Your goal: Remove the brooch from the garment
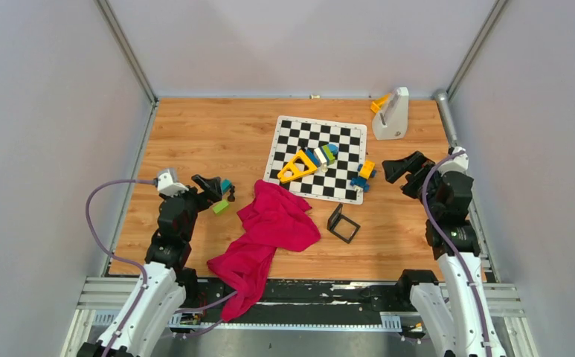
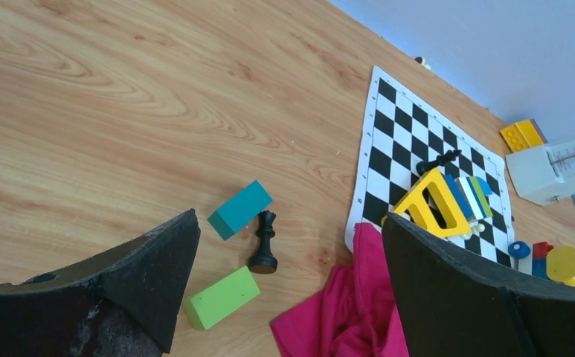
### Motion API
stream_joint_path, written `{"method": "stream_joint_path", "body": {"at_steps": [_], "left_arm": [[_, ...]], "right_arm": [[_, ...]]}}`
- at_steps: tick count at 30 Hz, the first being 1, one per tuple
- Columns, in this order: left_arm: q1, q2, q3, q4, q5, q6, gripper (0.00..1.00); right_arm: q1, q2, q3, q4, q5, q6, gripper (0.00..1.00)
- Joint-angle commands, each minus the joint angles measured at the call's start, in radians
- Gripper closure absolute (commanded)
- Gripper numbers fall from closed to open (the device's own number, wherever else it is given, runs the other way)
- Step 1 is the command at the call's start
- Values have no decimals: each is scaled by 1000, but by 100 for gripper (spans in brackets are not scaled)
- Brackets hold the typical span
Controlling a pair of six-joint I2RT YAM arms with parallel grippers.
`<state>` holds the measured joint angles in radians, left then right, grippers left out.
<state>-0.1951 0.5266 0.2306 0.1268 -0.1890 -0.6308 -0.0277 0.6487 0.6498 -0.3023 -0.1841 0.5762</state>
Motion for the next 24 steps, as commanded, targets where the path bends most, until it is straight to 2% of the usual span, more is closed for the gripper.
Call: {"method": "stream_joint_path", "body": {"at_steps": [1,4,6,8,10,13,18,24], "left_arm": [[0,13,1,29,8,-14,0],[0,29,-11,73,85,43,0],[0,51,-28,139,218,112,0],[0,83,-38,208,413,166,4],[0,129,-31,244,457,171,6],[-15,246,7,260,510,181,11],[-116,413,74,234,476,228,19],[-185,549,124,251,475,248,25]], "right_arm": [[-3,-4,7,-7,25,21,0],[-3,12,14,-9,22,25,0],[-4,25,23,-12,22,23,0],[-4,36,34,-19,-2,14,0],[-3,46,44,-19,-46,5,0],[2,71,56,-2,-162,-26,0],[75,180,109,-37,-223,-63,0],[286,315,178,-137,-57,-72,0]]}}
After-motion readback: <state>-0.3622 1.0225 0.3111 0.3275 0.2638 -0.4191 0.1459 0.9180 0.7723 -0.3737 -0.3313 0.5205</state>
